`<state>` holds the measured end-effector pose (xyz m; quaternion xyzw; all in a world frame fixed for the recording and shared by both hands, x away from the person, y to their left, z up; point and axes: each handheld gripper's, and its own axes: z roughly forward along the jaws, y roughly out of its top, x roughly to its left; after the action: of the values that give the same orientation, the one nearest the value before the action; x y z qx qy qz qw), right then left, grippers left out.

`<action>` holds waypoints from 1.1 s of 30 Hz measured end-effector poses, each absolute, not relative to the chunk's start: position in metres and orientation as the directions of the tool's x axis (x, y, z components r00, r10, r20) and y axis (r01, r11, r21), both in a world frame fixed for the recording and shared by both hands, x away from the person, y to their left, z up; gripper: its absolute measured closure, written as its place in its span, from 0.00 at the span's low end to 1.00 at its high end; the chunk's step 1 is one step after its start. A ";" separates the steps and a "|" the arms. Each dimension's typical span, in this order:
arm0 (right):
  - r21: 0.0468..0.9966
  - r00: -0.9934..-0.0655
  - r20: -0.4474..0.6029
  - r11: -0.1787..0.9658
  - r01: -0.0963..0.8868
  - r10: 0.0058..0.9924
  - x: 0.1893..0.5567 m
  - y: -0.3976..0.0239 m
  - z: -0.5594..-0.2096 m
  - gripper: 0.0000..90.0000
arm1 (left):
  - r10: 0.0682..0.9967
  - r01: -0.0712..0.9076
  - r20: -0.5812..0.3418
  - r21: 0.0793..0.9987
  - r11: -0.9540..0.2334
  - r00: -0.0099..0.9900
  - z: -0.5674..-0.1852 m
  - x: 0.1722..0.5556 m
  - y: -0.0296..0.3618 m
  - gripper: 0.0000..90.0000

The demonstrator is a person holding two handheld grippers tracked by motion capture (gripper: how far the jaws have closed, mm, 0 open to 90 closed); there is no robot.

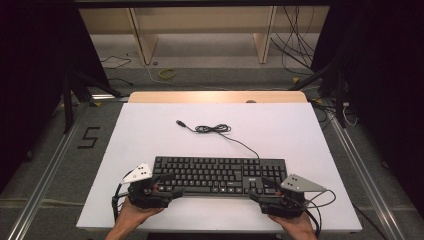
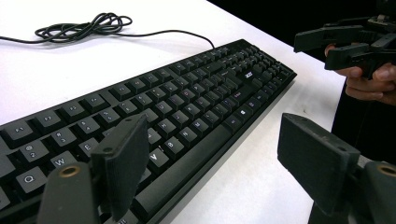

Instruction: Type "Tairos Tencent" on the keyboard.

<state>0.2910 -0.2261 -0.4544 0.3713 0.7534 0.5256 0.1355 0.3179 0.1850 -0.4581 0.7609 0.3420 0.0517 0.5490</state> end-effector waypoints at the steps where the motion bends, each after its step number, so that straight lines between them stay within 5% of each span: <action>1: 0.893 -0.688 0.185 0.172 0.416 0.702 0.291 -0.226 -0.454 0.34 | 0.577 0.464 -0.297 0.871 -0.163 0.761 -0.458 0.318 0.185 0.28; 33: 0.880 -0.721 0.177 0.221 0.421 0.669 0.310 -0.188 -0.449 0.34 | 0.642 0.495 -0.303 0.858 -0.139 0.704 -0.459 0.323 0.193 0.28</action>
<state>0.3105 -0.1877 -0.4494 0.3532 0.7720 0.5145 0.1206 0.3232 0.1931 -0.4590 0.7514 0.3784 0.0687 0.5362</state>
